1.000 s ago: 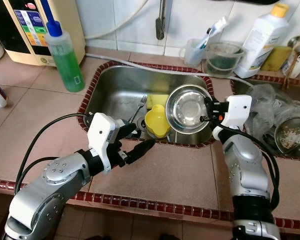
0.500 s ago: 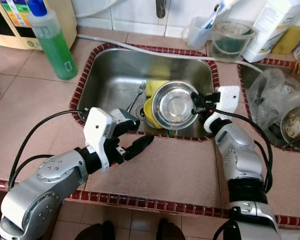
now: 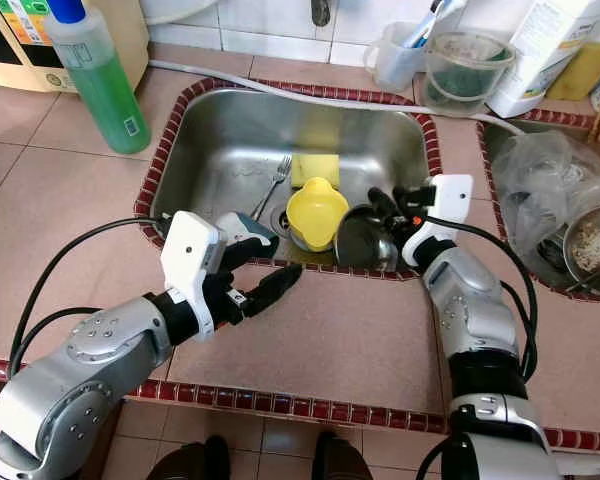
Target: Kitchen organization
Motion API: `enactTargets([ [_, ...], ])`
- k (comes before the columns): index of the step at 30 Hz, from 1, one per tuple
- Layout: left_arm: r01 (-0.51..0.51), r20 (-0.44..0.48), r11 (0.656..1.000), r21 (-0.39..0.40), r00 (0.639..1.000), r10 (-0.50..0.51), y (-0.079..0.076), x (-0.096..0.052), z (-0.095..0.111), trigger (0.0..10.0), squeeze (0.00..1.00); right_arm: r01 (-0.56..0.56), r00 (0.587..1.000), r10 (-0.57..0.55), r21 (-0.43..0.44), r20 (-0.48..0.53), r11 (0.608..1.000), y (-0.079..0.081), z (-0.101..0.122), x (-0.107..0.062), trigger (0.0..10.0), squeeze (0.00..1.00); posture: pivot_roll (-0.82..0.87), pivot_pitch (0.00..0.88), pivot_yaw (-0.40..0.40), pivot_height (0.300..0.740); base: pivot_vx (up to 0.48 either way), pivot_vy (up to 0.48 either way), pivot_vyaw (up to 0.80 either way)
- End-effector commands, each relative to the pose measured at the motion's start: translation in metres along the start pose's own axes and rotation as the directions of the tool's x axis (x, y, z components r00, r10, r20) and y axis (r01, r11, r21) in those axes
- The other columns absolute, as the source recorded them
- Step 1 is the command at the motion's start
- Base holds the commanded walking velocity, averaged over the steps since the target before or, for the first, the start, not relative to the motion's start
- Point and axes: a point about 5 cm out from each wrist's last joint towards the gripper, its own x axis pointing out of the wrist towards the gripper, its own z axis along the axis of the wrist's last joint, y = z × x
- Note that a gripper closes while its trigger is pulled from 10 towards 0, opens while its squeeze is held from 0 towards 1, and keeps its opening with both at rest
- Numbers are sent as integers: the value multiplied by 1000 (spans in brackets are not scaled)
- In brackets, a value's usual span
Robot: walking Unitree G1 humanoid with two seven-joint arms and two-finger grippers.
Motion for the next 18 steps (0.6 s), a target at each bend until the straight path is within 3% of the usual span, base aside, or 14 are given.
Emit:
enactTargets([
  [1,-4,21,1000,17,1000,3,0,0,3,10000,0,16,999,-16,0,35,1000,-4,5,-1,10000,1000,-85,278,-33,740,0,0,0],
  [4,-23,40,999,32,999,22,8,2,6,10000,0,52,993,-47,-43,107,998,-7,17,-4,10000,1000,-88,247,-31,740,0,0,0],
  [18,-23,40,999,32,999,22,8,2,6,10000,0,52,993,-47,-43,107,998,-7,17,-4,10000,1000,-88,247,-31,740,0,0,0],
])
